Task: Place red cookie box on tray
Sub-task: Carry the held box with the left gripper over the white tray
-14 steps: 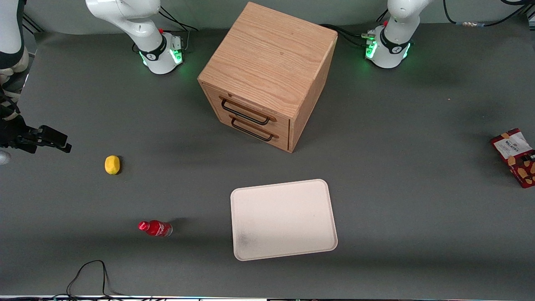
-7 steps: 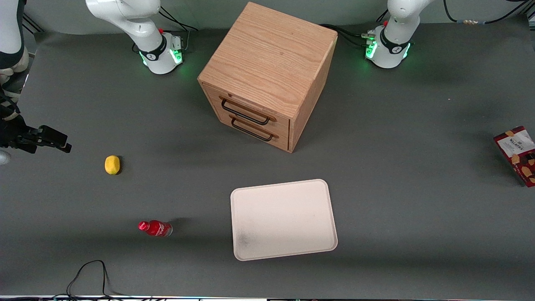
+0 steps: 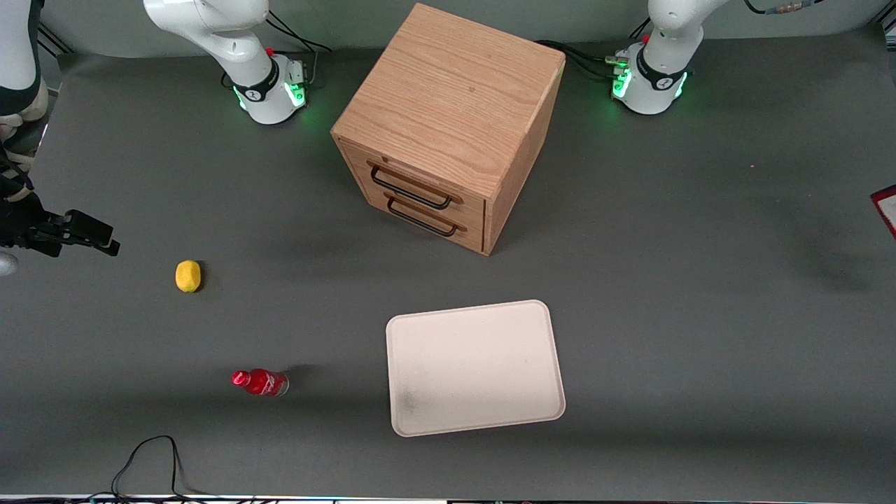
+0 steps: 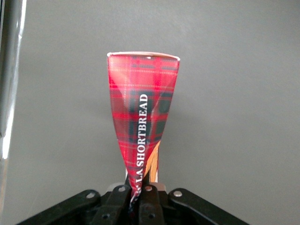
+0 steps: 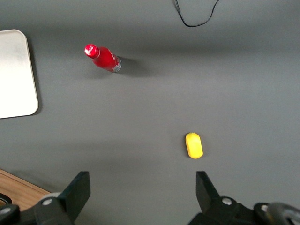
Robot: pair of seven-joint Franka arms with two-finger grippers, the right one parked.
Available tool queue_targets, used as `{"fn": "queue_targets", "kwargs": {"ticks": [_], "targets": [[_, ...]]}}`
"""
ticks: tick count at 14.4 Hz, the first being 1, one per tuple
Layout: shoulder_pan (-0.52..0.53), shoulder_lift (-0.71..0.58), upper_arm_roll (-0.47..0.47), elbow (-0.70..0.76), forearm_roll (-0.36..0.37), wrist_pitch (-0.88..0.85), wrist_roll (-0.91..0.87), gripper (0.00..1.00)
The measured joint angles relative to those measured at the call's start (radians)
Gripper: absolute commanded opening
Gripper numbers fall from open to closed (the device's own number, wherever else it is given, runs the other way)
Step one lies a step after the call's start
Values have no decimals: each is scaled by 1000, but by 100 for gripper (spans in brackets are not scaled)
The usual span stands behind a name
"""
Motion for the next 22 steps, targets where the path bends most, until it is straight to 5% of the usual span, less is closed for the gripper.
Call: {"fn": "queue_targets", "kwargs": {"ticks": [9, 17, 22], "targets": [[-127, -14, -4, 350, 34, -426, -32, 0], [-518, 1, -20, 363, 24, -449, -396, 0], [-715, 119, -85, 465, 8, -408, -679, 0]]}}
